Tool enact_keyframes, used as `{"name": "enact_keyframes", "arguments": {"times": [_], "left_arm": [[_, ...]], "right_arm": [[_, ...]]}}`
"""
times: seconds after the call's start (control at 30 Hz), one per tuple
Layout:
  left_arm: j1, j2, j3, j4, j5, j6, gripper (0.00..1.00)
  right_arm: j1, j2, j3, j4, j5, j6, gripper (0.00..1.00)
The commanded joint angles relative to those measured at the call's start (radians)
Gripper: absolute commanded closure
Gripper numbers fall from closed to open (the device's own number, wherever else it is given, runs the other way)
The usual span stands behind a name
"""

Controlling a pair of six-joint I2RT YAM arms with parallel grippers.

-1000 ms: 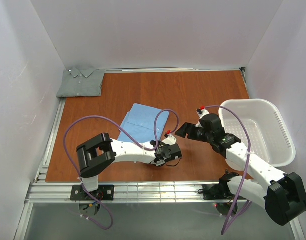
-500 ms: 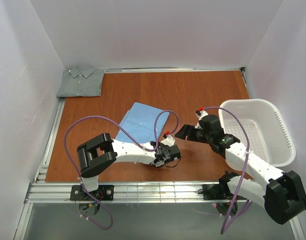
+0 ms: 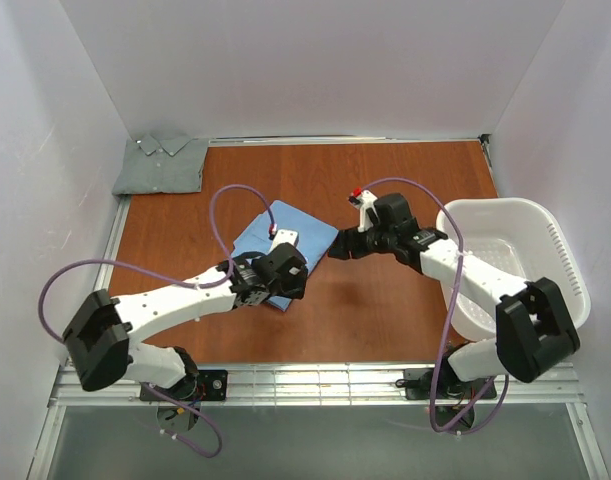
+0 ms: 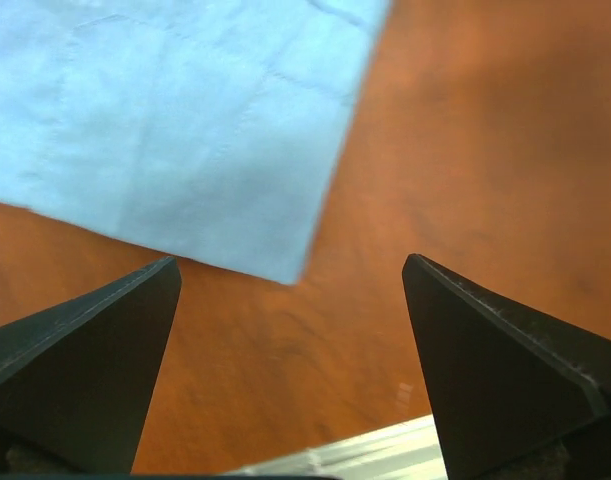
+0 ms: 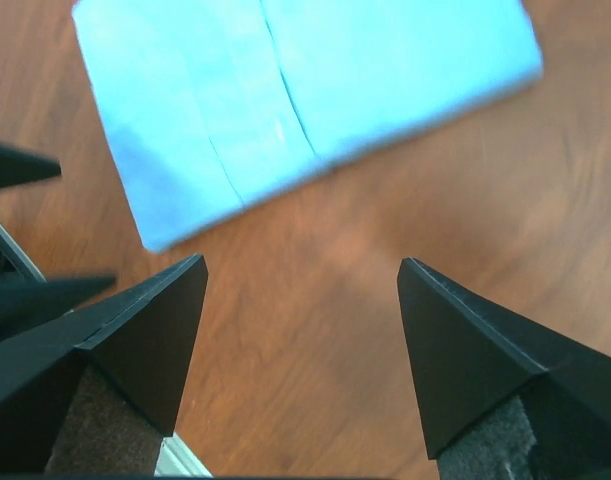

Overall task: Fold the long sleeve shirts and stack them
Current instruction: Fold the shirt

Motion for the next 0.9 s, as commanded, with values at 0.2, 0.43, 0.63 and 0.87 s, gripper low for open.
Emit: {"name": "enact_keyframes", "arguments": {"times": [0.2, 0.43, 0.63, 0.87], "left_arm": [[0.302, -0.191, -0.128, 0.089, 0.264, -0.238, 0.27], [0.575, -0.129, -0.192, 0.222, 0.376, -0.217, 0.36], [0.675, 0.051, -0.163, 0.276, 0.395, -0.184, 0.38], [0.701, 0.234, -0.039, 0.304, 0.395, -0.123, 0.39]], "right_arm": [[0.039, 0.307, 0.342, 0.012, 0.007, -0.195, 0.40], [0.044, 0.517, 0.491, 0.002, 0.034, -0.204, 0.55], [0.045, 0.566, 0.392, -0.004, 0.057, -0.151, 0.55], [0.048, 0.450, 0.133, -0.021, 0.005, -0.011, 0.56]]}}
